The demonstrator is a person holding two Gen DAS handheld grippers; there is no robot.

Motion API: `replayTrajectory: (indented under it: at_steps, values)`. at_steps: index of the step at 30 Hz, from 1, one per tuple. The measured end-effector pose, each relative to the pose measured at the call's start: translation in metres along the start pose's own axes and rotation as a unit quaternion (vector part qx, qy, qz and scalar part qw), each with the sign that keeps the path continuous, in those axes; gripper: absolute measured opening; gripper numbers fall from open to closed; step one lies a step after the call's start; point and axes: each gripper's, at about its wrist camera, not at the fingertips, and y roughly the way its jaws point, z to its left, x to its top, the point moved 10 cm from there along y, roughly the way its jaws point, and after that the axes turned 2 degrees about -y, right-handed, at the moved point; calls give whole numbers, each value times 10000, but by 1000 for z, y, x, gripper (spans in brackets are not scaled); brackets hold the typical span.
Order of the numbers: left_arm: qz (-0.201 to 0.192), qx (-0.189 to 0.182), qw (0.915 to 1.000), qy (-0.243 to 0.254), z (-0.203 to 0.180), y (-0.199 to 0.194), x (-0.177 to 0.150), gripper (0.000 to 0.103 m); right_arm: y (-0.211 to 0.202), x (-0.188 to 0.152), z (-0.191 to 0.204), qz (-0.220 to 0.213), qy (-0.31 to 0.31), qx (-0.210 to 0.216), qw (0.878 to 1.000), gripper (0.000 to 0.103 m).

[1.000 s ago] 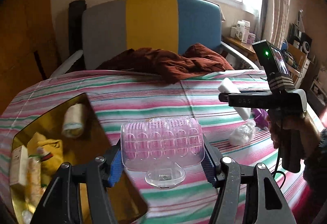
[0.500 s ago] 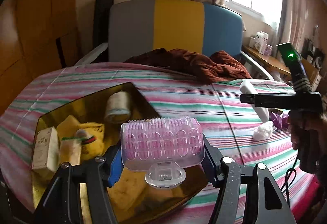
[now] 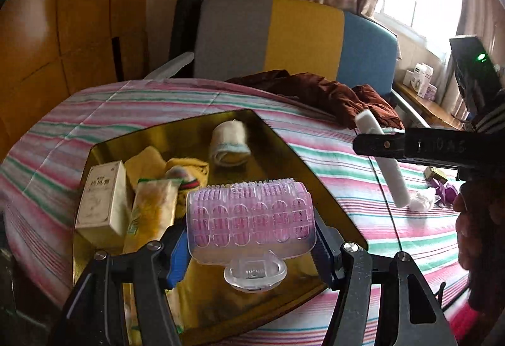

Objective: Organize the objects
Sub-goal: 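Drop the pink roller into the tray with the left tool while the right tool lowers the white block there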

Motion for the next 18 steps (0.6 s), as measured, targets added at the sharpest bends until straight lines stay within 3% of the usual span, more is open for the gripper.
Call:
replayTrajectory:
  at_steps: [9,18]
  values:
    - [178,-181,9988,-430,25,7,-14,65,20,10,46,-4,169,310,9994,71]
    - [188,-194,9978,-606,34,8,-17,81,35,8,54,-7,453,332,9984,76]
